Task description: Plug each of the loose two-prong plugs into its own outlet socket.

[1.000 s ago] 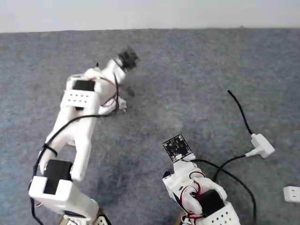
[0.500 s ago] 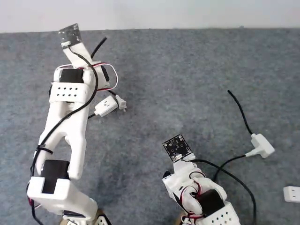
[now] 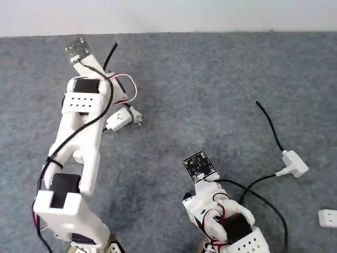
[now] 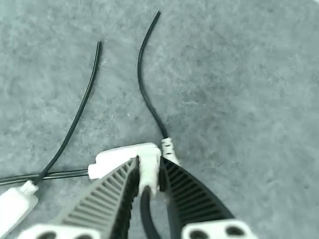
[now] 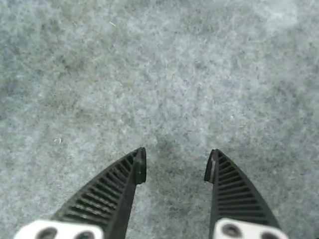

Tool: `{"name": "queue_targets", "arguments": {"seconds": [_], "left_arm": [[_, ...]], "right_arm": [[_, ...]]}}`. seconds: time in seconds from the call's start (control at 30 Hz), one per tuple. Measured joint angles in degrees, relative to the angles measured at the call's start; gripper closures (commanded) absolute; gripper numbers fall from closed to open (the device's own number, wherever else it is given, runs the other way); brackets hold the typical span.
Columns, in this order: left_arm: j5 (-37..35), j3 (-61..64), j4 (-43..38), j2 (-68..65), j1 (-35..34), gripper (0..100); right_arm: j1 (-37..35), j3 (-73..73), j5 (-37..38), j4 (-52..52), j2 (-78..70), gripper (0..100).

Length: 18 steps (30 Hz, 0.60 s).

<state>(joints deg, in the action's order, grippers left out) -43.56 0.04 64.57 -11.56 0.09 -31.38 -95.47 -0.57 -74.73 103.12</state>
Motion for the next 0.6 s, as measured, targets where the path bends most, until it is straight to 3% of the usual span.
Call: {"name": "queue_targets", "arguments": {"seconds": [0.6], "left_arm": [[0.0,0.18,1.76,-2.37,0.18,99]], "right_arm": [[0.0,0.0,0.0,0.0,0.0,79.9]]}}
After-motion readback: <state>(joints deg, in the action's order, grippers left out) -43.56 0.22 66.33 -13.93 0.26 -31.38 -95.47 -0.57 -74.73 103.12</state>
